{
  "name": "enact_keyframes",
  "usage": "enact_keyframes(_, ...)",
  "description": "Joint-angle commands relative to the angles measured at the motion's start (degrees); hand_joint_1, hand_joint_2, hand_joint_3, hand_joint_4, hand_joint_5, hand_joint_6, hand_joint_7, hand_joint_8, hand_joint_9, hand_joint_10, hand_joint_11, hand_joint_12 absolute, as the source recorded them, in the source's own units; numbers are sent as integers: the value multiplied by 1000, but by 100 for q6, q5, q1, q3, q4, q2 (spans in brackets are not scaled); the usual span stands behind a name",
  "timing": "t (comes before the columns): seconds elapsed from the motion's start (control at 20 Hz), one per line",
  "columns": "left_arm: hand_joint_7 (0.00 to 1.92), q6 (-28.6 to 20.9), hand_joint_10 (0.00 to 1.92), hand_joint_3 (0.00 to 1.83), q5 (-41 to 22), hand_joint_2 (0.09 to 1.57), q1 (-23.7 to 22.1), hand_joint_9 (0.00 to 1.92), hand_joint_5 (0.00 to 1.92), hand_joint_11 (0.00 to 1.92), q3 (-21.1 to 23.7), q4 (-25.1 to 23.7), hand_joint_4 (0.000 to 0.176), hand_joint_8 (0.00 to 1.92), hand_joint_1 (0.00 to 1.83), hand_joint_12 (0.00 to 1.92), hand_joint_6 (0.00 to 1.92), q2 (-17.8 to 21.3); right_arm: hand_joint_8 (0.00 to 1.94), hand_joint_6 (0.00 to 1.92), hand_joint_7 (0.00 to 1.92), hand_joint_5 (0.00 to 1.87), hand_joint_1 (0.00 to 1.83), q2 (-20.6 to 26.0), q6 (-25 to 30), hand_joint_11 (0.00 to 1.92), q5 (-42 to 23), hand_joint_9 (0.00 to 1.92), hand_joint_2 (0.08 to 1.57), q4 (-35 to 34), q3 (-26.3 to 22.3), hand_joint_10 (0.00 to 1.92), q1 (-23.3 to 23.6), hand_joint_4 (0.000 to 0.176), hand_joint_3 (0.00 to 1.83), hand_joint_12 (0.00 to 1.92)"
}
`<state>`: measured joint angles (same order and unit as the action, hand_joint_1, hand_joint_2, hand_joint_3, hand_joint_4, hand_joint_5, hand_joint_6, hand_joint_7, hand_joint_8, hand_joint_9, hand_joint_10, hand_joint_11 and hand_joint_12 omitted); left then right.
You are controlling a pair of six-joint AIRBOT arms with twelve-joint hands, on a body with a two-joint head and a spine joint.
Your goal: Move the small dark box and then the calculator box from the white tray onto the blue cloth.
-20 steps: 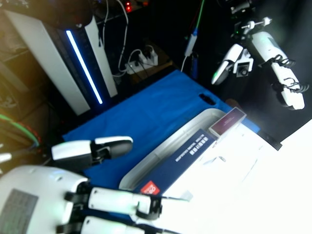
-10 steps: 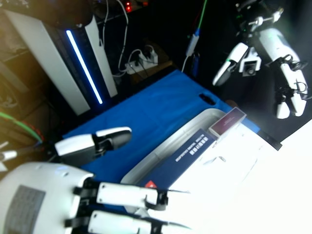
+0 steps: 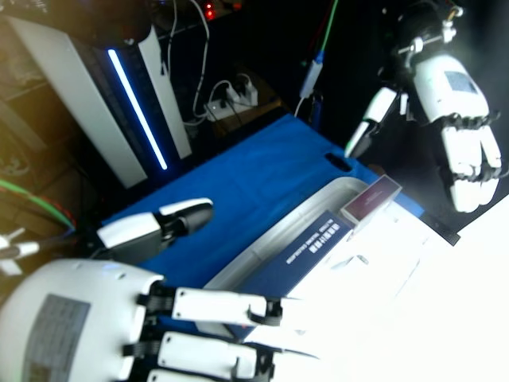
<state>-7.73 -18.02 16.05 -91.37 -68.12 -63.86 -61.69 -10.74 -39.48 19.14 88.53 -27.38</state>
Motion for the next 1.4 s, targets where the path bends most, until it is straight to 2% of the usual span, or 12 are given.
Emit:
enact_keyframes(0.0, 344, -137, 15, 0, -171, 663, -73, 381, 202, 63, -32, 81, 0, 14, 667, 655, 7, -47, 3, 14, 26, 188, 541, -18, 24, 77, -600, 0, 638, -227, 17, 0, 95, 45, 0, 44)
enact_keyframes(0.15, 291, -164, 3, 0, -75, 701, 36, 297, 237, 114, -36, -124, 0, 0, 558, 380, 0, -106, 1, 11, 30, 190, 632, -55, 24, 89, -601, 11, 636, -196, 19, 3, 95, 43, 0, 60)
enact_keyframes(0.3, 293, -1009, 15, 3, -97, 722, 80, 330, 262, 121, -204, -930, 0, 0, 557, 351, 2, -254, 8, 9, 56, 191, 643, -60, 24, 132, -601, 41, 616, -182, 17, 12, 95, 44, 0, 91)
enact_keyframes(0.4, 317, -1045, 2, 0, -66, 736, 194, 369, 277, 93, -229, -1025, 0, 0, 614, 568, 0, -307, 4, 4, 82, 189, 631, -64, 24, 17, -602, 61, 597, -176, 16, 4, 95, 49, 2, 429)
enact_keyframes(0.5, 388, -1046, 7, 2, -45, 747, 325, 410, 302, 57, -273, -1040, 0, 10, 652, 713, 0, -374, 4, 3, 81, 191, 632, -65, 24, 0, -603, 64, 601, -176, 15, 3, 95, 58, 1, 574)
enact_keyframes(0.85, 290, -1541, 0, 3, 21, 802, 559, 292, 251, 33, -437, -1651, 0, 0, 646, 709, 0, -587, 1, 0, 76, 170, 687, -86, 24, 0, -608, 61, 604, -176, 12, 1, 95, 67, 3, 521)
enact_keyframes(0.95, 292, -1542, 0, 0, 64, 763, 633, 277, 334, 14, -492, -1662, 0, 3, 691, 716, 26, -644, 1, 0, 83, 170, 693, -90, 24, 0, -609, 47, 598, -176, 12, 2, 95, 75, 0, 416)
enact_keyframes(1.15, 583, -1543, 14, 0, 158, 806, 754, 478, 698, 145, -579, -1685, 0, 11, 797, 730, 39, -733, 1, 0, 102, 169, 668, -93, 24, 0, -609, 91, 611, -176, 12, 7, 95, 79, 4, 642)
enact_keyframes(1.2, 678, -1543, 21, 0, 194, 866, 764, 558, 780, 168, -595, -1685, 0, 20, 849, 755, 64, -747, 1, 0, 100, 167, 667, -93, 24, 0, -609, 95, 616, -176, 12, 6, 95, 77, 4, 681)
enact_keyframes(1.25, 798, -1543, 104, 9, 208, 927, 768, 692, 869, 218, -602, -1685, 0, 70, 946, 1077, 89, -752, 1, 0, 103, 161, 656, -93, 24, 0, -611, 100, 622, -176, 12, 4, 95, 74, 5, 705)
enact_keyframes(1.3, 847, -1543, 374, 6, 230, 977, 775, 698, 926, 281, -614, -1678, 0, 172, 982, 1290, 81, -761, 0, 1, 102, 163, 659, -93, 24, 0, -613, 97, 621, -176, 11, 2, 95, 76, 4, 712)
enact_keyframes(1.35, 848, -1543, 718, 17, 243, 1089, 778, 641, 937, 335, -632, -1674, 65, 271, 1025, 1503, 846, -778, 2, 0, 96, 159, 672, -93, 24, 0, -616, 83, 626, -176, 10, 5, 95, 73, 4, 631)
